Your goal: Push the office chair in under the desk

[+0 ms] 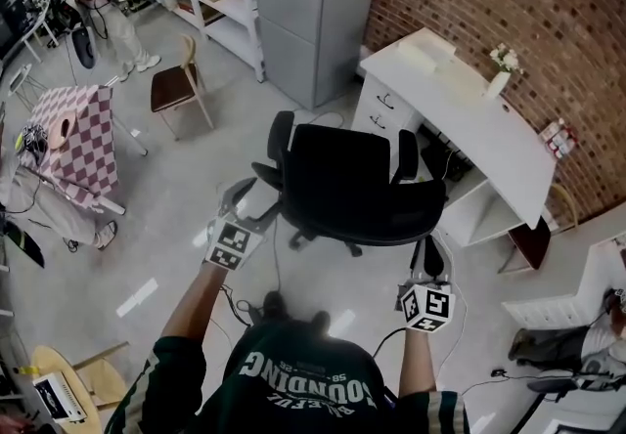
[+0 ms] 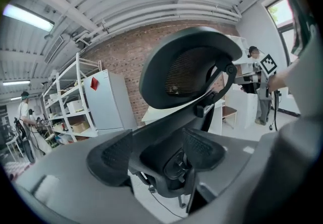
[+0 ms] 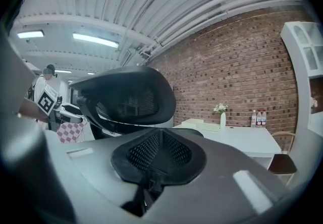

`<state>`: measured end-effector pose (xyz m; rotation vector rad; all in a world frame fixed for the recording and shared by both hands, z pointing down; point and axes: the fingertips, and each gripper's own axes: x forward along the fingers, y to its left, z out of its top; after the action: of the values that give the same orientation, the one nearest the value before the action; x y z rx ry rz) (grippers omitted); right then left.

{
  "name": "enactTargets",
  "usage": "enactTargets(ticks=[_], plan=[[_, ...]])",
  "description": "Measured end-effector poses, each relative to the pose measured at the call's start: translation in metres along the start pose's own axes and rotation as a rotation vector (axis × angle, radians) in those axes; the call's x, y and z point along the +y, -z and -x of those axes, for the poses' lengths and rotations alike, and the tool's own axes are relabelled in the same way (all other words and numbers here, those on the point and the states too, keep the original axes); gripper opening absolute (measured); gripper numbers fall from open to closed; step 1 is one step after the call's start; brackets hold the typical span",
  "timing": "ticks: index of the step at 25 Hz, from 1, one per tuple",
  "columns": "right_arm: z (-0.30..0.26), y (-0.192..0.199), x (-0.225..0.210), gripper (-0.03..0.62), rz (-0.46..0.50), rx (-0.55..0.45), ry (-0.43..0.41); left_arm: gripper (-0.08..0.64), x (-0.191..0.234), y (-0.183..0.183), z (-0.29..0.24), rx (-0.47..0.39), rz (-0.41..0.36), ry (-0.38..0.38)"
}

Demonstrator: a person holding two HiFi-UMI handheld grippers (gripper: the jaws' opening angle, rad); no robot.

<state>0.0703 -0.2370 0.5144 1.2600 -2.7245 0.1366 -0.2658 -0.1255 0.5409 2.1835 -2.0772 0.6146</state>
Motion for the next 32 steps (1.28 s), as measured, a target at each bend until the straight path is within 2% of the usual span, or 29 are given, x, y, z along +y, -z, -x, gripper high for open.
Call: enactTargets(ticks=[7, 10, 14, 17, 19, 23, 27, 30, 32], plan=[[0.002, 0.002, -0.004, 0.002, 0.007, 0.01, 0.029, 0.415, 0.031, 0.024, -0.03, 0.073, -0.14, -0.036], [0.003, 0.004, -0.009, 0.004, 0.016, 0.018, 0.045, 0.422, 0.032, 0.034, -0.04, 0.111, -0.211, -0.024], [0.001, 0.006, -0.01, 0.013, 0.054, 0.031, 0.054, 0.422, 0.034, 0.046, -0.051, 0.141, -0.249, -0.004], [-0.01, 0.01, -0.009, 0.024, 0.091, 0.057, 0.044, 0.42, 0.043, 0.054, -0.054, 0.15, -0.287, -0.02], [-0.019, 0.011, -0.016, 0.058, 0.122, 0.078, 0.035, 0.411, 0.044, 0.054, -0.06, 0.161, -0.33, -0.032], [-0.025, 0.007, -0.045, 0.09, 0.238, 0.112, 0.029, 0.384, 0.033, 0.043, -0.07, 0.163, -0.372, -0.046], [-0.043, 0.013, -0.056, 0.211, 0.407, 0.176, -0.012, 0.355, 0.035, 0.037, -0.077, 0.158, -0.385, -0.054], [-0.055, 0.022, -0.06, 0.26, 0.547, 0.21, -0.02, 0.318, 0.037, 0.036, -0.078, 0.154, -0.396, -0.065], [-0.062, 0.028, -0.063, 0.279, 0.617, 0.226, -0.024, 0.318, 0.036, 0.035, -0.078, 0.149, -0.401, -0.06]])
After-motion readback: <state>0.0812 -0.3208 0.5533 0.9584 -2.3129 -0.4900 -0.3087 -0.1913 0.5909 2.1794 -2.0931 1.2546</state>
